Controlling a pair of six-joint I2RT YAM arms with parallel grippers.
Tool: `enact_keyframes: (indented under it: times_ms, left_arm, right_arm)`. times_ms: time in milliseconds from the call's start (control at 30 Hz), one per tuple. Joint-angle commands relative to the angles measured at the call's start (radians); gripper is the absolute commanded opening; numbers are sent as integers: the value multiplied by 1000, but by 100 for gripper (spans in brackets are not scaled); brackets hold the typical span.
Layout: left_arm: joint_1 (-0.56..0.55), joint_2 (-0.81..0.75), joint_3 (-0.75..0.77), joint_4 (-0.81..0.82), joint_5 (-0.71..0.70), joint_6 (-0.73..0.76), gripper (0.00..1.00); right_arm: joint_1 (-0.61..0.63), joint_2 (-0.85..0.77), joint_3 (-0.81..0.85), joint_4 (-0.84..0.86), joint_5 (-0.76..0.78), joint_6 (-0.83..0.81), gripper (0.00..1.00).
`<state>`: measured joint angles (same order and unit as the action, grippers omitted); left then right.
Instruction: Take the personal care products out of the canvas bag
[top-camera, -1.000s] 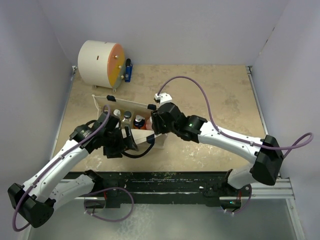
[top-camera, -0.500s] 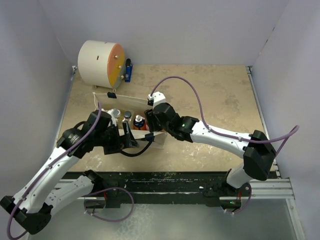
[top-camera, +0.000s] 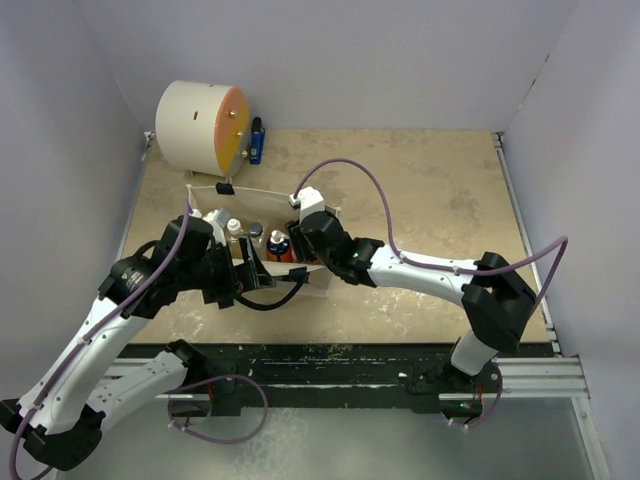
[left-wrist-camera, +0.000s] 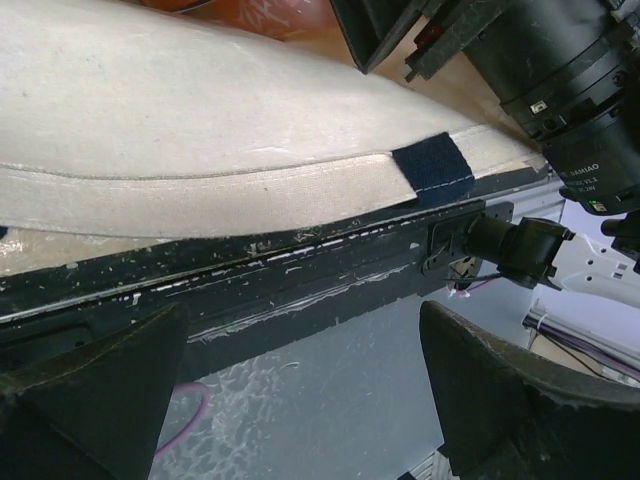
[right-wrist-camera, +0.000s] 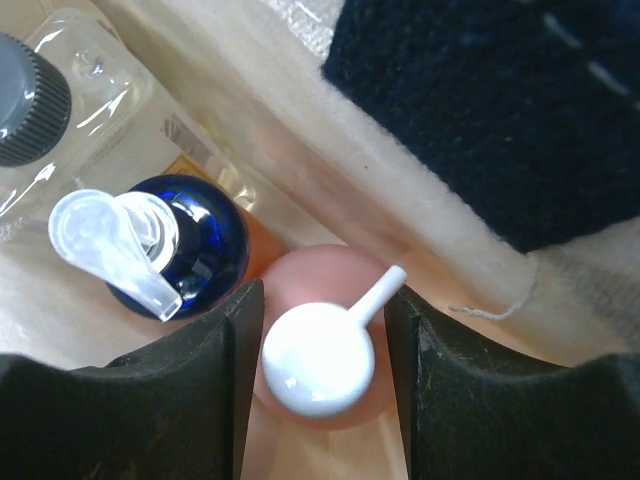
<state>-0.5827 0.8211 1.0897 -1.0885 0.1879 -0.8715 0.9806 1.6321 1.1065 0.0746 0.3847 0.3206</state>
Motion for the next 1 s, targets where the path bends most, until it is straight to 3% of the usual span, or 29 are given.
enact_keyframes:
  times_ms: [0, 67, 267, 567, 967]
  left_arm:
    - [4, 25, 59, -2, -25, 9, 100]
    - [3, 37, 72, -2, -32, 17, 99]
    - [3, 52, 100, -17, -55, 29, 99]
    - [3, 49, 104, -26, -82, 25, 99]
    - [3, 4, 106, -64, -102, 20, 99]
  right_arm:
    - [-4, 20, 13, 30, 35, -28, 51]
    - [-3, 19, 5, 46, 38, -30, 42]
    - [-4, 15, 46, 21, 84, -44, 0]
    - [-4, -53, 160, -4, 39, -78, 0]
    - [-5, -105, 347, -187, 19, -2, 0]
